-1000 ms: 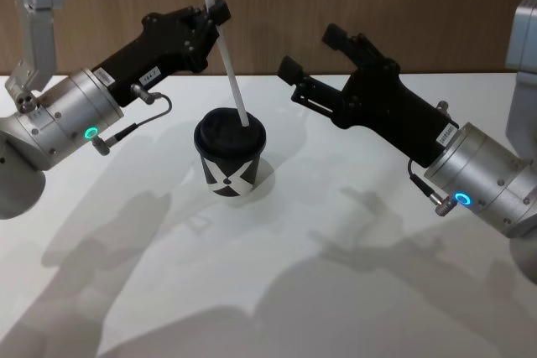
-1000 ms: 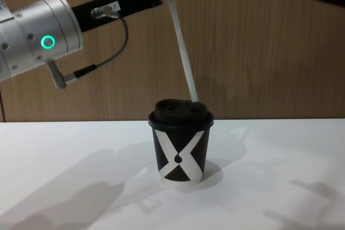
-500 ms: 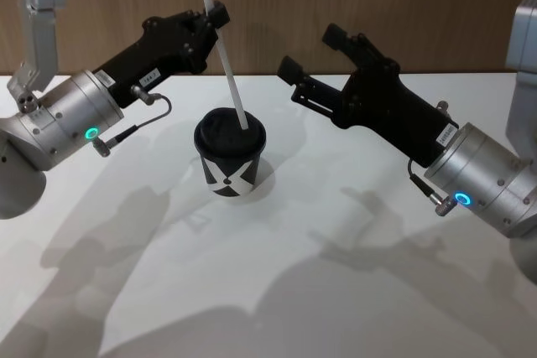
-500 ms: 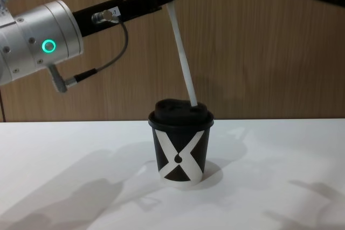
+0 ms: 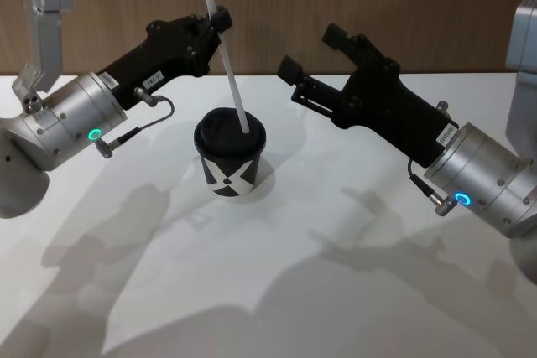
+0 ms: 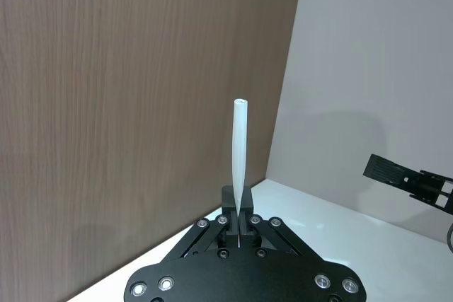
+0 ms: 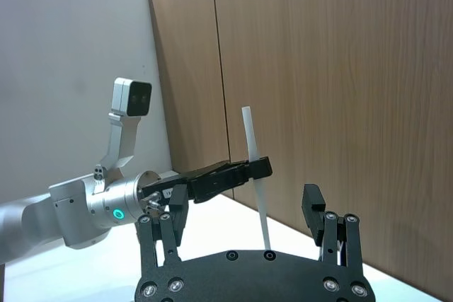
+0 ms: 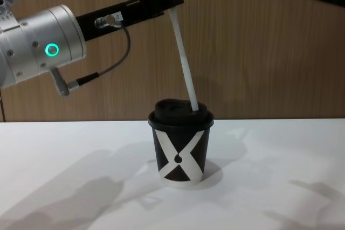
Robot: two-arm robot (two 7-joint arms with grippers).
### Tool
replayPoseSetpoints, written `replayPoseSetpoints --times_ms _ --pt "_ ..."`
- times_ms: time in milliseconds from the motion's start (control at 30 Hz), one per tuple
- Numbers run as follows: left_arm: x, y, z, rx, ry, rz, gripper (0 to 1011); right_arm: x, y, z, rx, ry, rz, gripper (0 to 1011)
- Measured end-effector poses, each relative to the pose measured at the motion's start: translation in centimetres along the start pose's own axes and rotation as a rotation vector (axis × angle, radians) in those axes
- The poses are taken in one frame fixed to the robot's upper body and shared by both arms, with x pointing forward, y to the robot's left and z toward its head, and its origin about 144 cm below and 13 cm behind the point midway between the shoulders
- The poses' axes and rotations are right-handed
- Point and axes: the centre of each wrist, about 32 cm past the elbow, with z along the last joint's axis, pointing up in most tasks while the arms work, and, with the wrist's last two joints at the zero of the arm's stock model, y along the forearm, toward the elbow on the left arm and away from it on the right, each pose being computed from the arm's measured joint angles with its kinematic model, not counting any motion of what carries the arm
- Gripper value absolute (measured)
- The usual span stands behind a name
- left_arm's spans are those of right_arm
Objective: Pick up the straw with one hand, pass it to the other hand, and insert it into the cup.
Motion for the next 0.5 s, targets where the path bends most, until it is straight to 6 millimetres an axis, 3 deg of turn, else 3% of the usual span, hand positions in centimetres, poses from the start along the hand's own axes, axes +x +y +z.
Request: replayPoseSetpoints --times_ms 500 --pt "-0.08 -0.38 -0.05 0.038 -0.027 -0.007 8 0.00 0.00 0.00 0.000 0.000 0.000 1001"
